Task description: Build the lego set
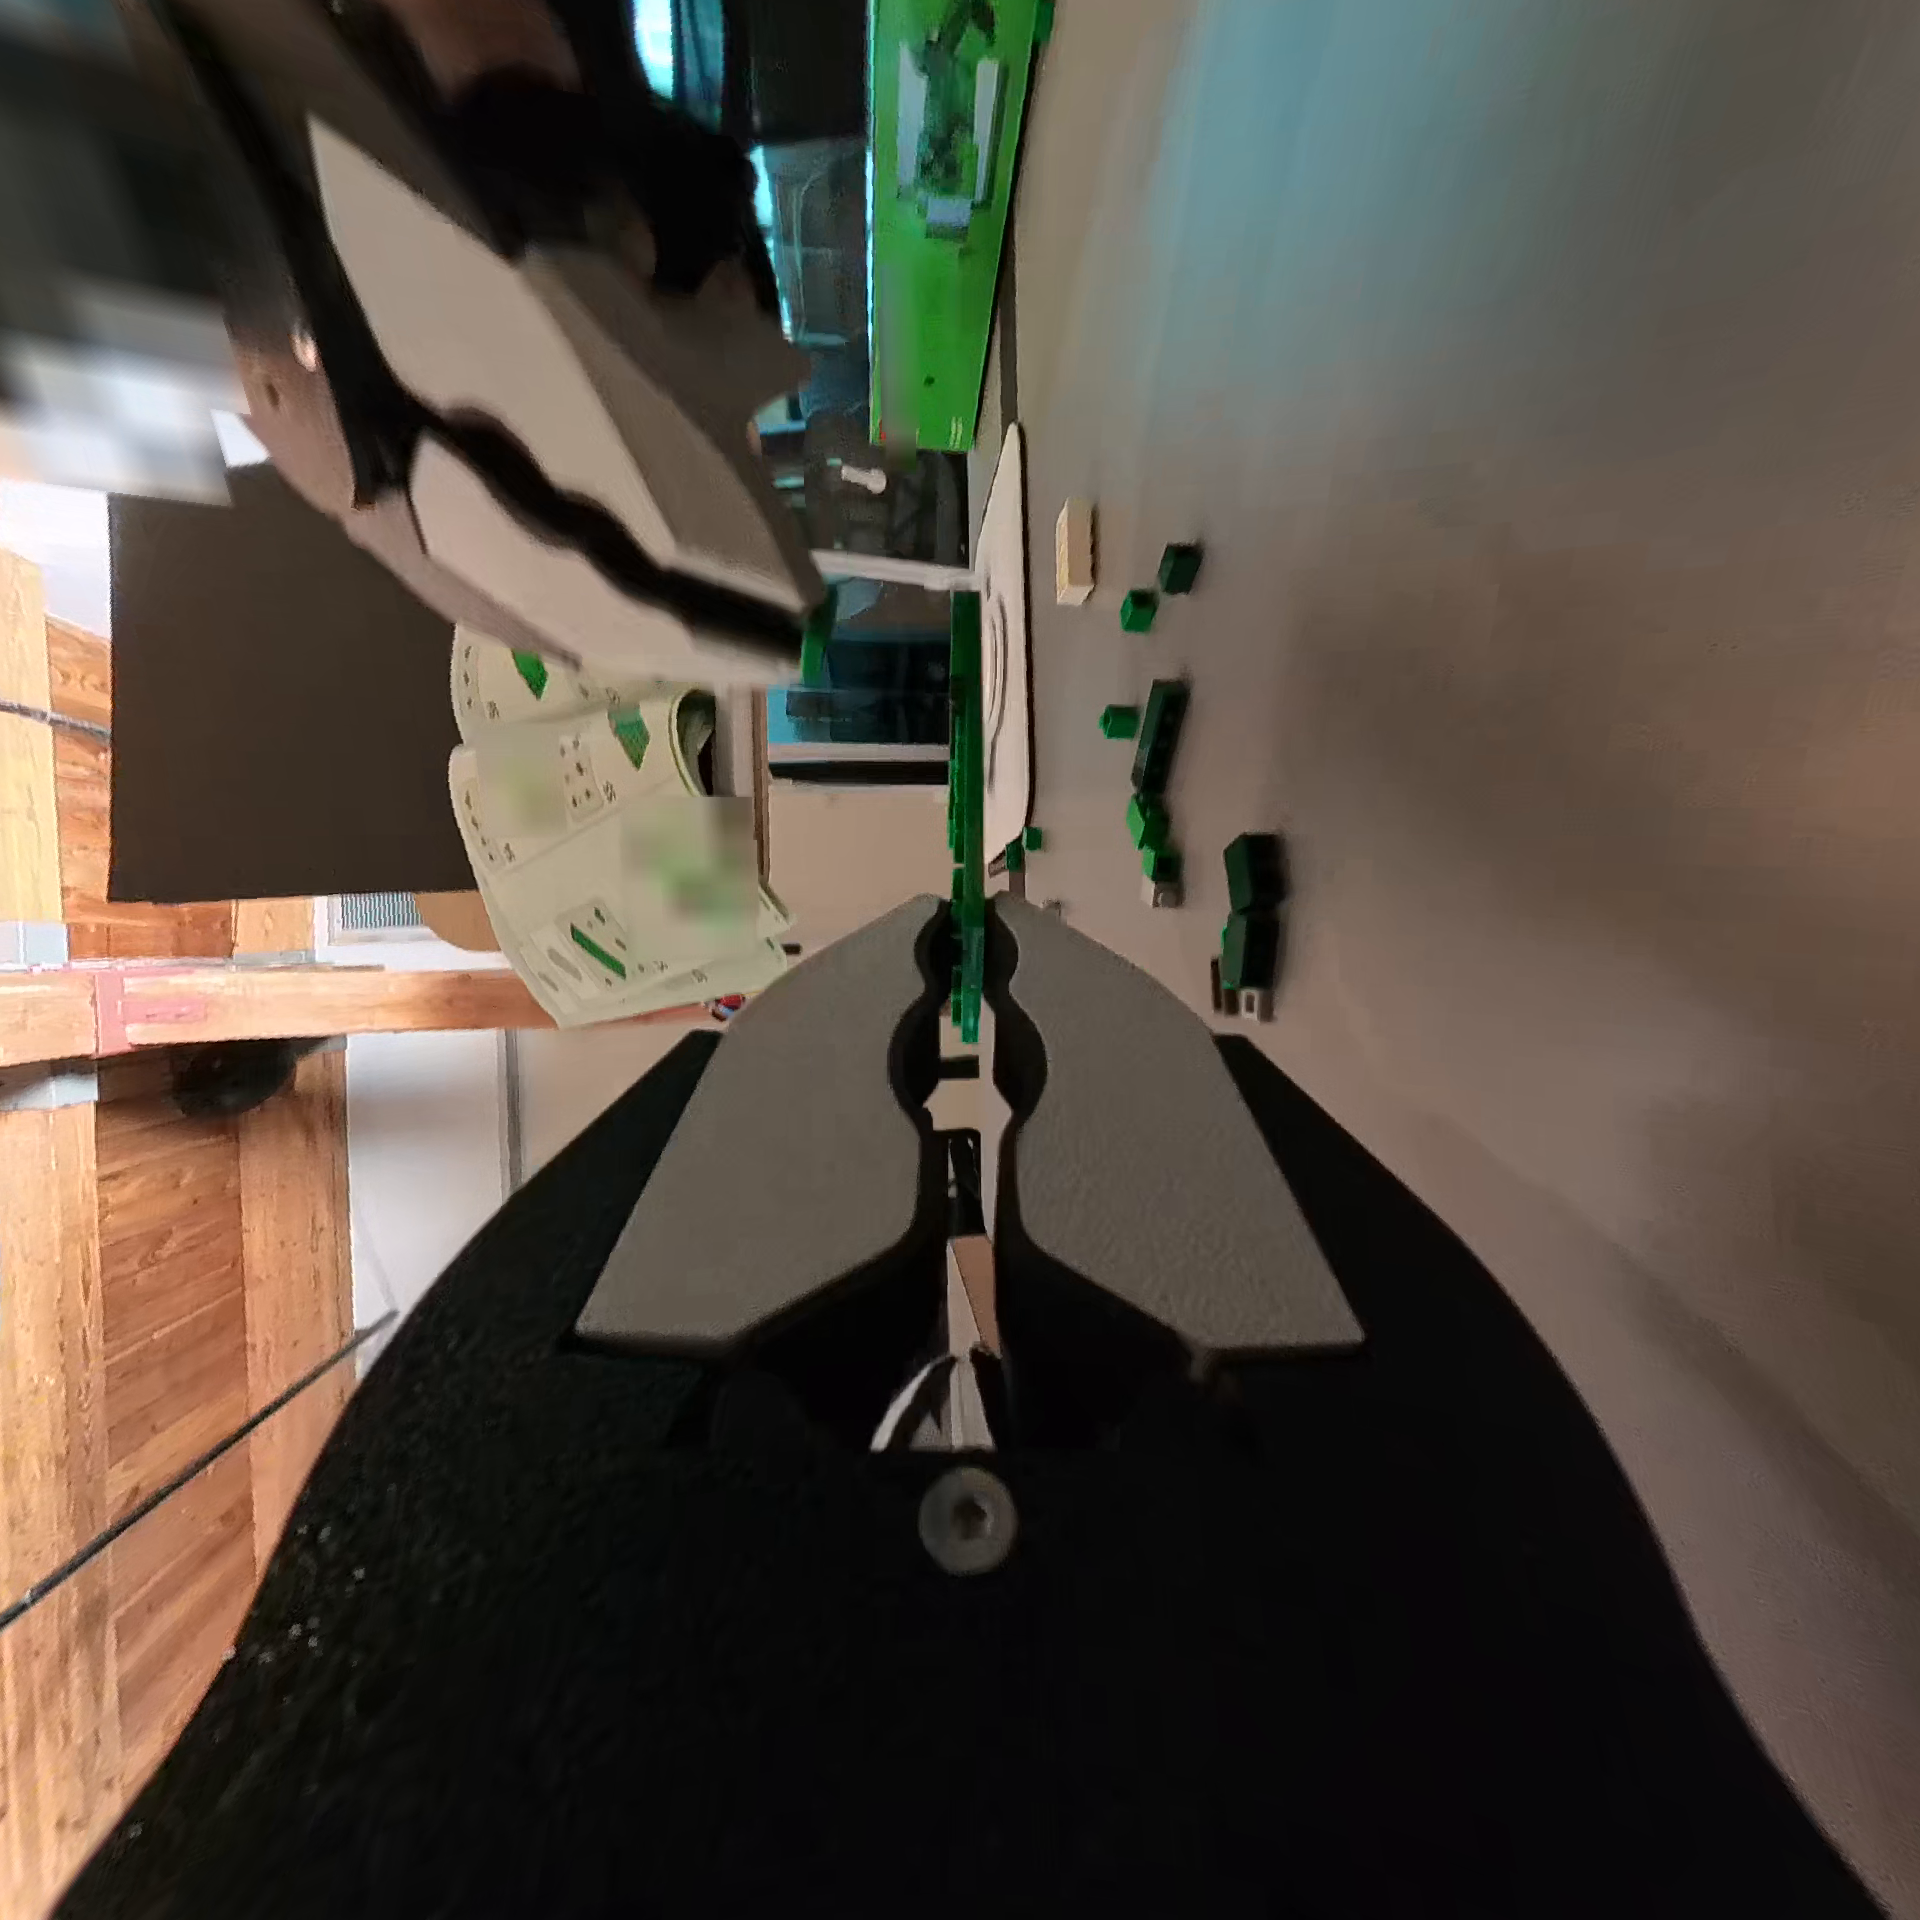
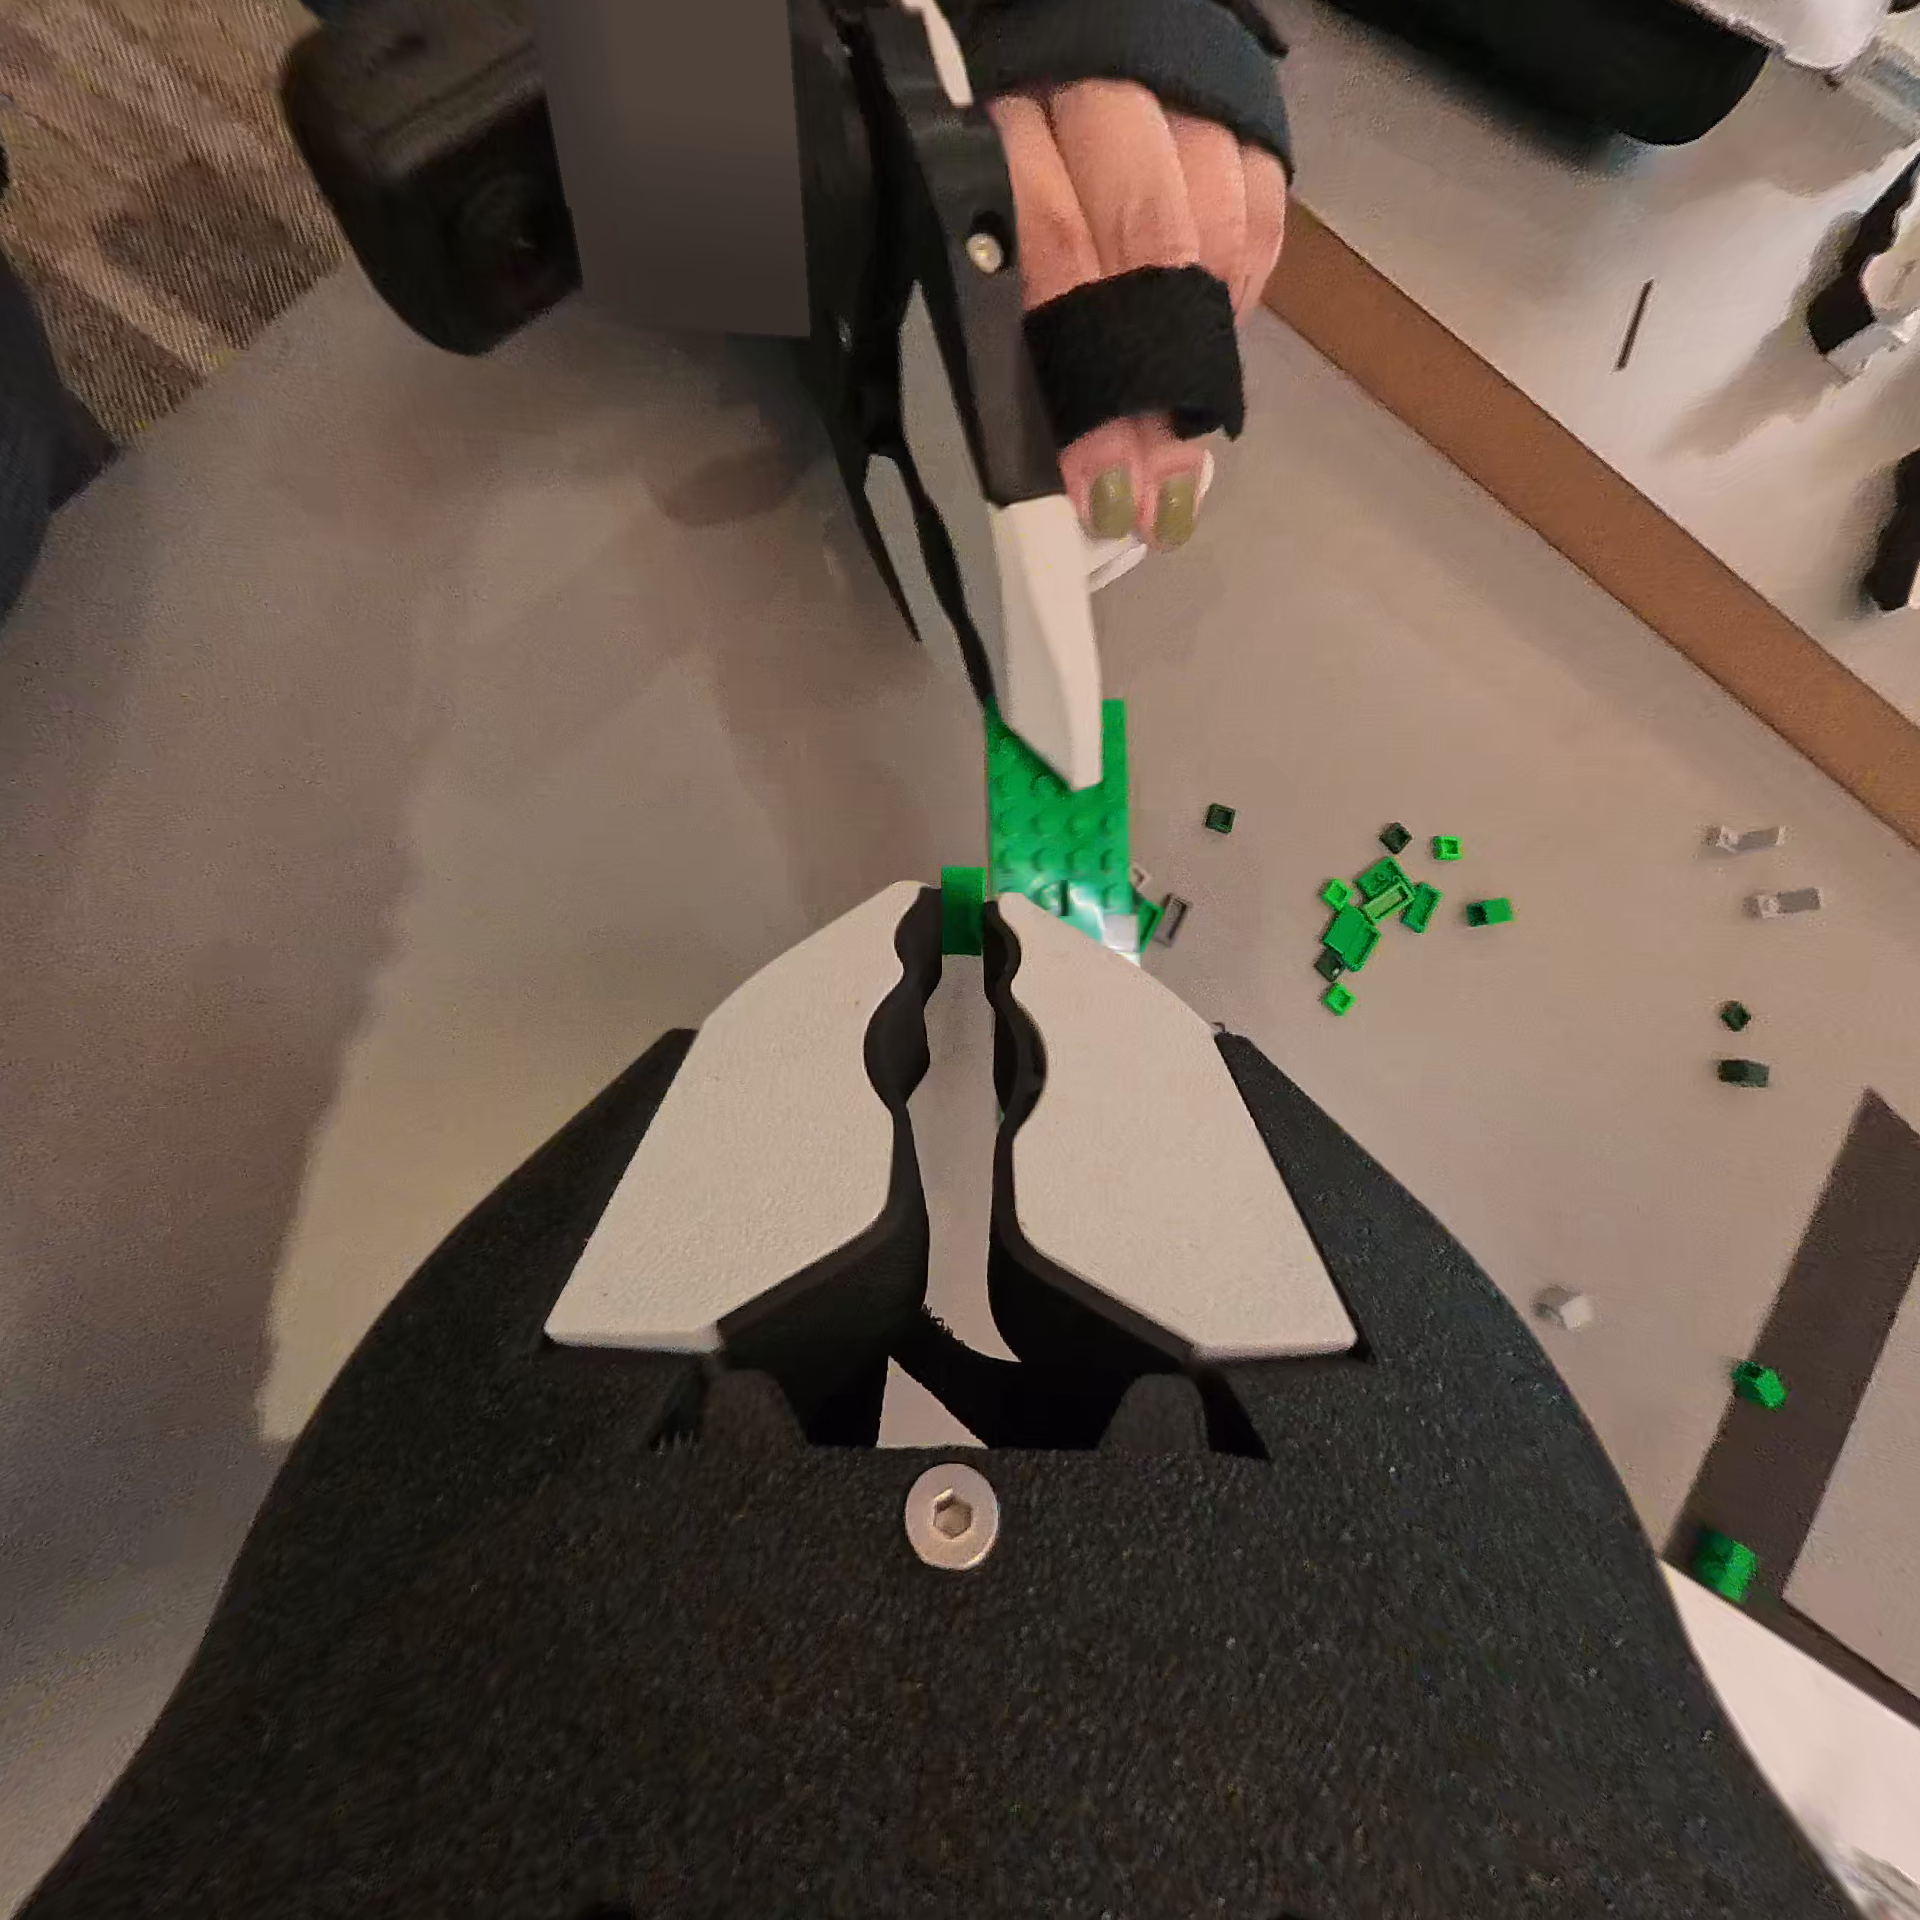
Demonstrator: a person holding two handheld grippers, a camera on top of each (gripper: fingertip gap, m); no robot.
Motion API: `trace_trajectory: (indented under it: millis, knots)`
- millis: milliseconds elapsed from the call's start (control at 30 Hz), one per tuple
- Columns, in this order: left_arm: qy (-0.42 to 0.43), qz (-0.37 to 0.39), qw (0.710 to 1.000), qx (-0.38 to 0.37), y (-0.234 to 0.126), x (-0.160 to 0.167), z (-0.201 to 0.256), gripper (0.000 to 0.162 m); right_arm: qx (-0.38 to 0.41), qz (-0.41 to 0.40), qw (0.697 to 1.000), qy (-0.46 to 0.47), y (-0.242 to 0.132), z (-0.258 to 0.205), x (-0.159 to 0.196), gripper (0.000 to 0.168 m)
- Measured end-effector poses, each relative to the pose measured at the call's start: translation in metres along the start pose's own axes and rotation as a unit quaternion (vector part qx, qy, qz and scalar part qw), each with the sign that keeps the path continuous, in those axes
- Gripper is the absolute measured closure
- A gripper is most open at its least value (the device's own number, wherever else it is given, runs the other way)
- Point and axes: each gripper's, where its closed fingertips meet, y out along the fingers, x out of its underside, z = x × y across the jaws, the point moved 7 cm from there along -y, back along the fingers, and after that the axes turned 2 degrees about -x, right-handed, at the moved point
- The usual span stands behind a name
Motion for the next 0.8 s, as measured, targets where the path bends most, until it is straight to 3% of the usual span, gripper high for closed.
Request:
trace_trajectory:
  millis: [433, 800]
  knots:
    - [0.005, 0.016, 1.0, -0.006, 0.001, -0.009, 0.0, 0.158, -0.025, -0.06, 0.998, 0.005, 0.017, 0.008, 0.004, 0.161]
    - [-0.002, 0.012, 1.0, -0.003, 0.002, -0.007, 0.001, 0.158, -0.022, -0.063, 0.998, 0.01, 0.02, 0.009, 0.006, 0.16]
